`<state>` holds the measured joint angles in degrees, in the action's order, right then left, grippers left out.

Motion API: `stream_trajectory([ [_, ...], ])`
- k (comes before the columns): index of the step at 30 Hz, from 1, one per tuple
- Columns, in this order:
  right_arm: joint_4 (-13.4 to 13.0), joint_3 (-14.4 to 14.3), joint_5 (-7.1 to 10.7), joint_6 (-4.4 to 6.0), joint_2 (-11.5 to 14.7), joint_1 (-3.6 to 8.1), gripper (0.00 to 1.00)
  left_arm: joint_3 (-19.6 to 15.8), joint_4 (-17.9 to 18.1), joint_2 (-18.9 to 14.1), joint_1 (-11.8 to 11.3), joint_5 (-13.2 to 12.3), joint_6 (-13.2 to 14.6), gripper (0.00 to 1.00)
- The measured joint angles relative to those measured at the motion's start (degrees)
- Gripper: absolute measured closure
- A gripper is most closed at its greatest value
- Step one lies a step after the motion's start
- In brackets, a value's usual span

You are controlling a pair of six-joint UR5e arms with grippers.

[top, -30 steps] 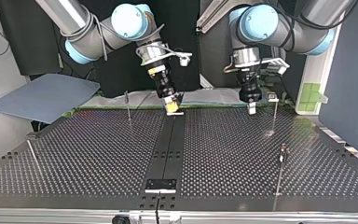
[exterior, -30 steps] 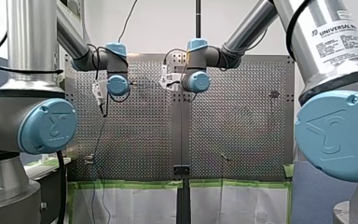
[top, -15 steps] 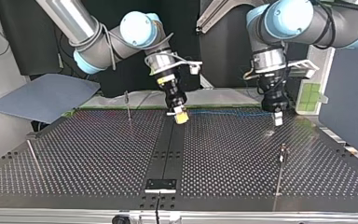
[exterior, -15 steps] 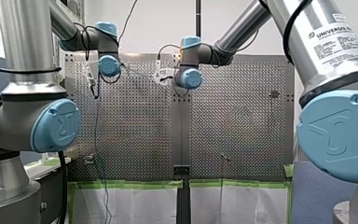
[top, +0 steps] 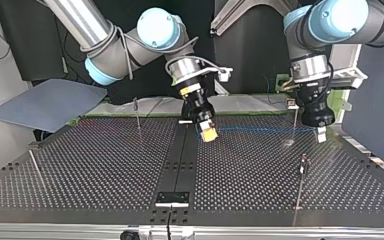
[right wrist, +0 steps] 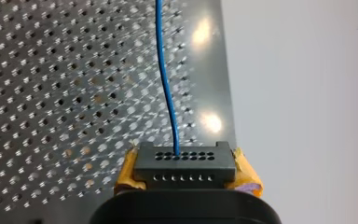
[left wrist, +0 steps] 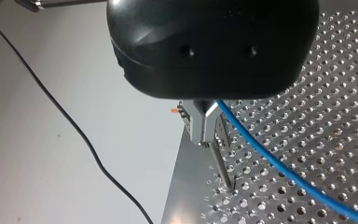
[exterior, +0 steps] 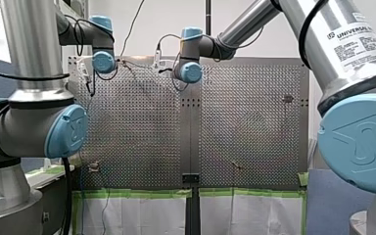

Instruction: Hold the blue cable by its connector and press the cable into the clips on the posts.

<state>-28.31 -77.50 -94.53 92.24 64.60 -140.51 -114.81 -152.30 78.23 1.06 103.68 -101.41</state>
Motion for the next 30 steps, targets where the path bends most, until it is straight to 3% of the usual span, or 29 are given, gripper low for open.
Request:
stream_trajectory([
  [6, 0.75, 2.02, -0.61, 0.50, -0.36, -0.41, 1.00, 2.21, 0.37, 2.43, -1.25, -1.71, -0.04, 1.00],
  [15, 2.07, 4.39, -1.26, 0.59, -0.99, -0.50, 1.00, 4.82, 1.49, 2.87, -3.07, -3.87, -1.09, 1.00],
  [30, 3.18, 5.98, -1.37, 0.59, -1.72, -0.17, 1.00, 5.17, 3.39, 5.38, -5.78, -7.91, -1.98, 1.00],
])
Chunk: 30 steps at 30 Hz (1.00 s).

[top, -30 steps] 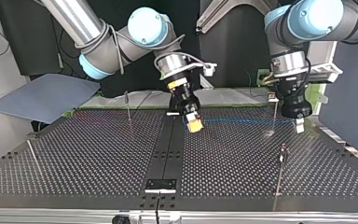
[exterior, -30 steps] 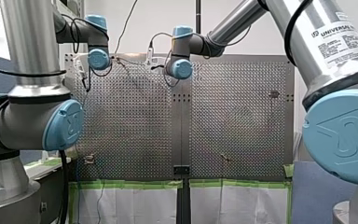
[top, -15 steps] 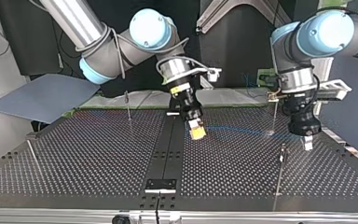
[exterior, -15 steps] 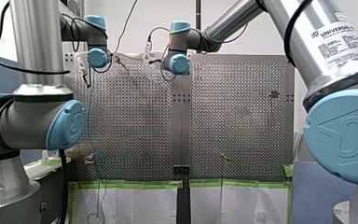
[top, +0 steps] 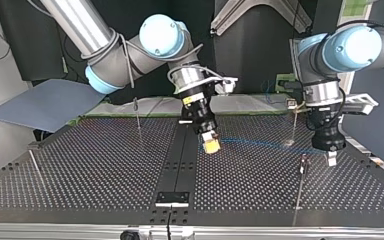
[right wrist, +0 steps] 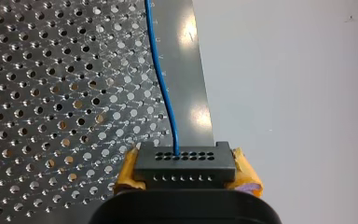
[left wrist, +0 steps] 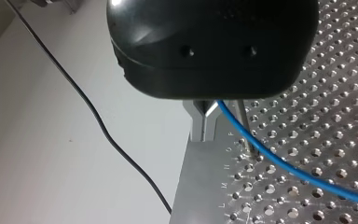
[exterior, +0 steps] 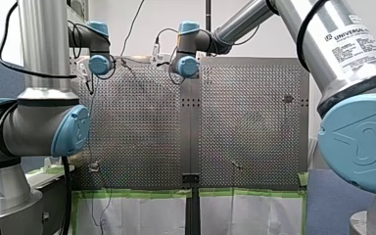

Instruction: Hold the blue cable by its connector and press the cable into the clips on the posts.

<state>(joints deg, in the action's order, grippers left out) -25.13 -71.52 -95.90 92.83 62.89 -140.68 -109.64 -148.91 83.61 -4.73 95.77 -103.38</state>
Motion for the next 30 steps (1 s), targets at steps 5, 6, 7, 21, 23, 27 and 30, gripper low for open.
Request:
stream_trajectory([
  [5, 0.22, 0.04, 0.00, 0.00, -0.06, 0.31, 1.00, 0.04, 1.58, 1.19, -0.70, -2.09, -0.51, 1.00],
  [6, 0.29, 0.04, 0.00, 0.00, -0.07, 0.36, 1.00, 0.06, 1.88, 1.57, -0.81, -2.51, -0.51, 1.00],
  [7, 0.35, 0.03, 0.00, 0.00, -0.06, 0.40, 1.00, 0.08, 2.17, 1.97, -0.92, -2.89, -0.52, 1.00],
  [21, 0.72, 0.30, -0.08, 0.00, -0.18, 0.72, 1.00, 0.94, 5.47, 3.41, -3.11, -5.75, -2.44, 1.00],
  [23, 0.74, 0.41, -0.08, 0.00, -0.20, 0.76, 1.00, 1.00, 5.61, 3.41, -3.40, -6.05, -2.57, 1.00],
  [27, 0.76, 0.56, -0.09, 0.00, -0.29, 1.02, 1.00, 1.68, 5.92, 3.96, -3.92, -7.13, -3.24, 1.00],
  [30, 0.77, 0.62, -0.08, 0.00, -0.49, 1.29, 1.00, 2.28, 6.05, 4.80, -4.05, -7.97, -3.54, 1.00],
])
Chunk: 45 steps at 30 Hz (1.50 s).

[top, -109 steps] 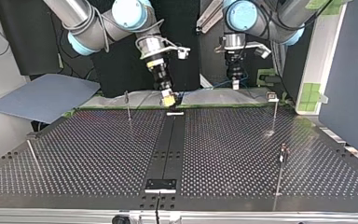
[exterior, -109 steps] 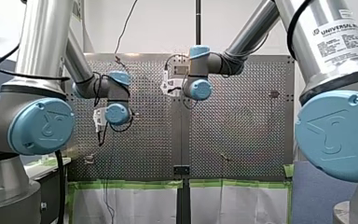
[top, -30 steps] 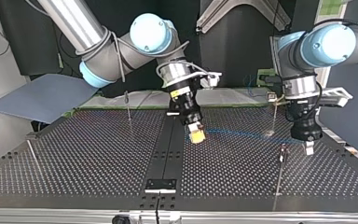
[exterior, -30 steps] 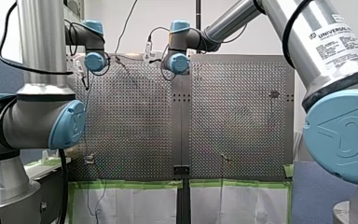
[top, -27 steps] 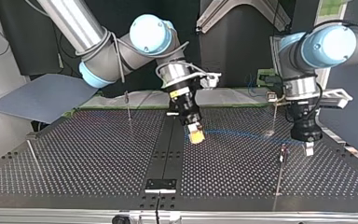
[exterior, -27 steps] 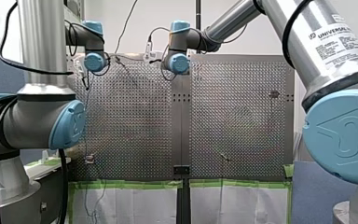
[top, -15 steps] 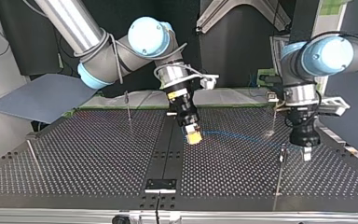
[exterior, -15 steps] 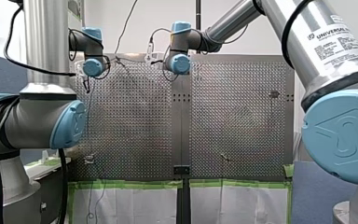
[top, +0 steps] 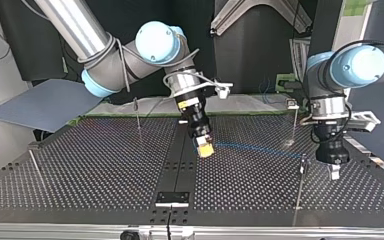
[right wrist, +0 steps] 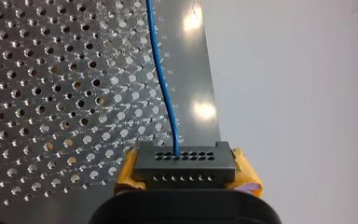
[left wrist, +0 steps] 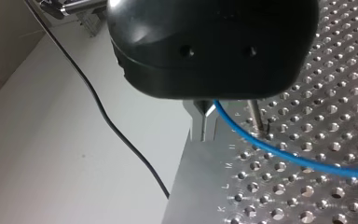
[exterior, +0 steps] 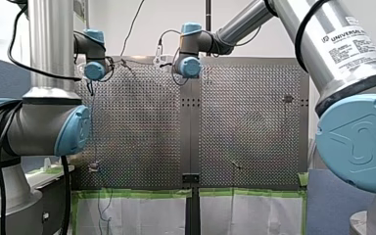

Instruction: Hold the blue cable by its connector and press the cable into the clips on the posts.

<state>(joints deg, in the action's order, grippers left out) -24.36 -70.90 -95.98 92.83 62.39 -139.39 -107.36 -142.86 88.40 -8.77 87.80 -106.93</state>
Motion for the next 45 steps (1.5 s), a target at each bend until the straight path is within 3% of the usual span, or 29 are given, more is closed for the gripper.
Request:
stream_trajectory([
  [10, 0.13, 1.33, 0.15, 0.00, -1.74, 0.68, 1.00, 2.29, 1.39, 3.39, -0.18, -1.98, -1.76, 1.00],
  [24, 2.17, 8.20, 0.52, -0.03, -6.19, 1.84, 1.00, 3.50, 4.22, 4.29, -1.37, -4.36, -5.60, 1.00],
  [37, 3.37, 12.20, 1.38, 0.00, -6.69, 3.86, 1.00, 4.63, 4.75, 6.93, -1.22, -5.64, -5.71, 1.00],
  [45, 4.98, 13.41, 2.82, 0.00, -8.61, 5.20, 1.00, 4.86, 6.18, 7.45, -1.51, -6.23, -8.01, 1.00],
])
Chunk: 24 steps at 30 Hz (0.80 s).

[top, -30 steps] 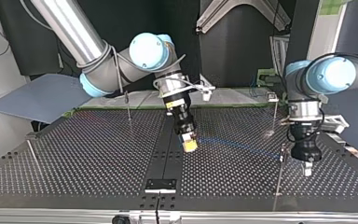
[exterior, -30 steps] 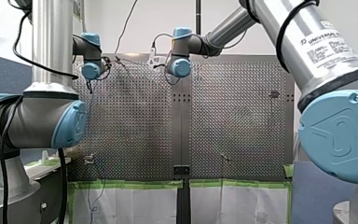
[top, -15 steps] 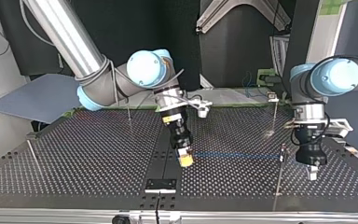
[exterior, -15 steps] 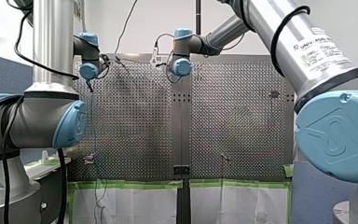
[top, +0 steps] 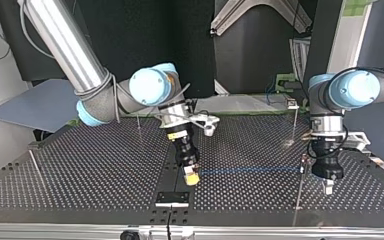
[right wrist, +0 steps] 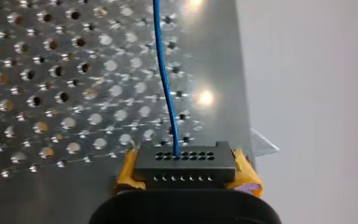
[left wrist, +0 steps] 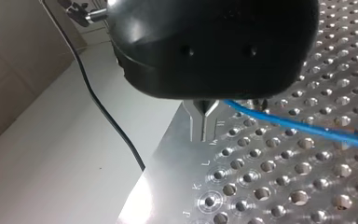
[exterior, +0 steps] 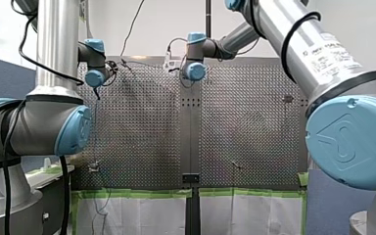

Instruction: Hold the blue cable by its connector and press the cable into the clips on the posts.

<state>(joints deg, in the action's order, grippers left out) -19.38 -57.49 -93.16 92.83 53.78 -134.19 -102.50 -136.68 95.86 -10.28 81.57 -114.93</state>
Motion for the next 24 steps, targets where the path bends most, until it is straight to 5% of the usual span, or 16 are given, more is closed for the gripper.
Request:
stream_trajectory([
  [10, 1.50, 0.99, 1.29, 0.00, -1.23, 0.26, 1.00, -0.03, 1.25, 1.48, -0.15, -1.02, -1.06, 1.00],
  [12, 1.82, 1.03, 1.35, 0.00, -1.26, 0.14, 1.00, -0.03, 1.26, 1.52, -0.20, -0.76, -1.01, 0.74],
  [13, 1.94, 1.03, 1.36, 0.00, -1.27, 0.10, 1.00, -0.04, 1.19, 1.52, -0.18, -0.48, -0.92, 0.74],
  [14, 2.11, 1.02, 1.38, 0.00, -1.27, 0.04, 1.00, -0.04, 0.91, 1.51, -0.13, 0.03, -0.70, 0.53],
  [15, 2.25, 1.02, 1.38, -0.01, -1.27, 0.01, 1.00, -0.04, 0.58, 1.50, -0.08, 0.48, -0.47, 0.41],
  [20, 2.72, 1.04, 1.39, -0.07, -1.28, -0.19, 1.00, -0.05, -2.12, 1.49, 0.41, 3.54, 1.50, 0.25],
  [24, 3.04, 1.04, 1.39, -0.15, -1.28, -0.22, 1.00, -0.05, -2.97, 1.48, 0.54, 5.91, 0.55, 0.13],
])
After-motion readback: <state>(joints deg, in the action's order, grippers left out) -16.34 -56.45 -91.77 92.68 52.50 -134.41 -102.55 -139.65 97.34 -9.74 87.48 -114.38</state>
